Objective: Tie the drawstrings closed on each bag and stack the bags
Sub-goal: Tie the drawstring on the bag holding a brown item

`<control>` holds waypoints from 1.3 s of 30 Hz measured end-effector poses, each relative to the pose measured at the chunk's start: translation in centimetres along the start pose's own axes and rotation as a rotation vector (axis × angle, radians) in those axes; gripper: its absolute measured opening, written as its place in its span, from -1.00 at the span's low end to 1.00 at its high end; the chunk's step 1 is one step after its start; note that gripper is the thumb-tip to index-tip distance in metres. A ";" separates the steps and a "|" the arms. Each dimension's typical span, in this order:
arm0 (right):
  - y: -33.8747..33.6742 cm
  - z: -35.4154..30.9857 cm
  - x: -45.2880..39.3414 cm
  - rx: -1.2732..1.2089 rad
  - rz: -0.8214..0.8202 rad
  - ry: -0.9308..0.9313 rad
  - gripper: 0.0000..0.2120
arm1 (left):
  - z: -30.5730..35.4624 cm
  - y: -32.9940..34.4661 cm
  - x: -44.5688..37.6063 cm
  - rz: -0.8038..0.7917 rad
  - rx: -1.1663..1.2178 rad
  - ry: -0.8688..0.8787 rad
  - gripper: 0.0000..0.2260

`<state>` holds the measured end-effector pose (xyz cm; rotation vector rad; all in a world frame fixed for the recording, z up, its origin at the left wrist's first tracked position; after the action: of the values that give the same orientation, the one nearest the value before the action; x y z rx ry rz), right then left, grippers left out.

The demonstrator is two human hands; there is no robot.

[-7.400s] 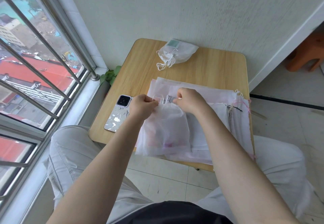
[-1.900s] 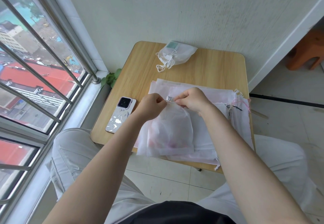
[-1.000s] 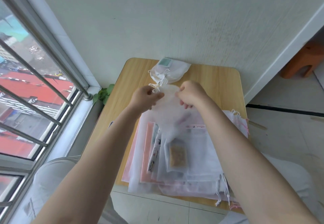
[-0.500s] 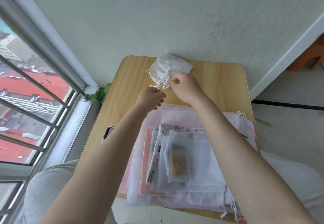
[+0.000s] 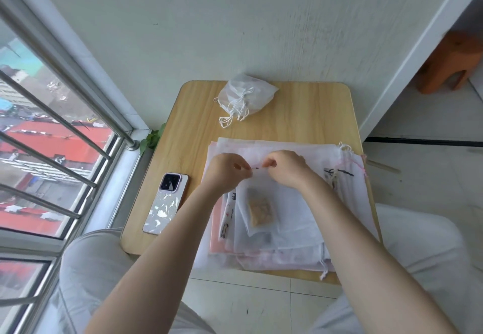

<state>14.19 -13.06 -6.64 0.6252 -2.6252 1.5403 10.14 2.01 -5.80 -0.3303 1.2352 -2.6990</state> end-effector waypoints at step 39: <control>1.7 -6.3 0.6 -0.280 0.016 -0.108 -0.79 | -8.8 -3.2 3.2 0.122 1.692 -0.534 -0.73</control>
<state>12.00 -7.16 -4.70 0.6815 -2.8572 1.1391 4.62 9.76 -8.57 -0.5381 -1.1237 -2.2655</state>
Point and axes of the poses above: each hand's wrist, its own x-axis away from the middle knuckle, its own y-axis out of the palm, z = x × y, the point moved 8 cm from there along -x, towards the middle knuckle, and after that the axes turned 8 degrees about z, right-handed, at the moved point
